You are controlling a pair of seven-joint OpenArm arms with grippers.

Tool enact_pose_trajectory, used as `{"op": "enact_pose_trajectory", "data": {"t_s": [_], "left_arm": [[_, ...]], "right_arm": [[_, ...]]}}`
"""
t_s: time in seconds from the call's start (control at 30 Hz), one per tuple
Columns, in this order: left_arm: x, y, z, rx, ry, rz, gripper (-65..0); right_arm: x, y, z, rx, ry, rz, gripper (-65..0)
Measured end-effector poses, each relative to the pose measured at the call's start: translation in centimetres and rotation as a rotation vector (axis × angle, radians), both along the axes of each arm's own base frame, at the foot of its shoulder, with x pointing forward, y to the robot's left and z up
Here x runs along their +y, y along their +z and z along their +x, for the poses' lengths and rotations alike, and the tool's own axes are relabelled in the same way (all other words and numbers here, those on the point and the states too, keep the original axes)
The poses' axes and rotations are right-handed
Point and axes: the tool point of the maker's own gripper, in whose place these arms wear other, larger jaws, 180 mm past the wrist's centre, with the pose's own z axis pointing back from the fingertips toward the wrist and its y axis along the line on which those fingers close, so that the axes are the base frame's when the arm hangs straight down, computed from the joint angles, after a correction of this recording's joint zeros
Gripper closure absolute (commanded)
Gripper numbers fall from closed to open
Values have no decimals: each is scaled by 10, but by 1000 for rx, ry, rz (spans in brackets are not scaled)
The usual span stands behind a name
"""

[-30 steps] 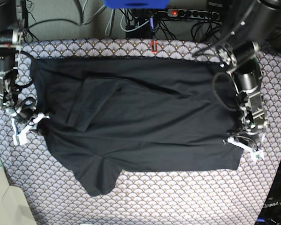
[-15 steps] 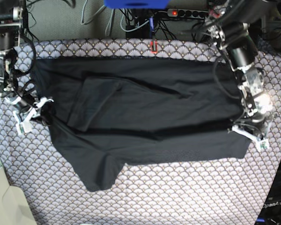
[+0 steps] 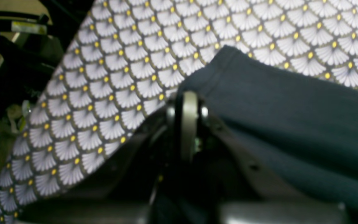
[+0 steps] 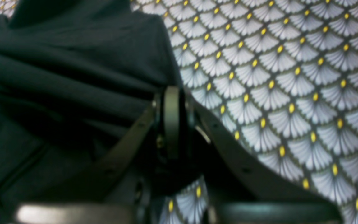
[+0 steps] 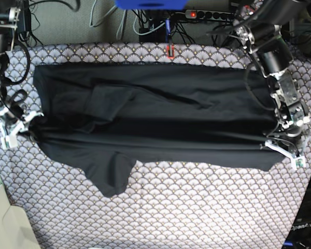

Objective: Fold the T-shirt properly
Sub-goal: 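Lift both corners and fold the shirt over toward the collar edge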

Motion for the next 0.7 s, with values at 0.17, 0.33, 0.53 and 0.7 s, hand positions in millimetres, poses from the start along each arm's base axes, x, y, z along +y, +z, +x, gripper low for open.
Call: {"op": "enact_pose_trajectory", "data": {"t_s": [0.17, 0.33, 0.53, 0.7], "left_arm": [[1, -1, -2, 5, 4, 1, 0], [7, 1, -2, 6, 7, 16, 0], [11, 3, -11, 31, 18, 29, 0], [14, 12, -26, 59, 33, 55, 0]], "right_arm": [[11, -6, -26, 26, 51, -41, 0], [32, 4, -45, 0, 111, -60, 0], [45, 1, -69, 13, 132, -59, 0], [52, -1, -82, 26, 157, -59, 0]]}}
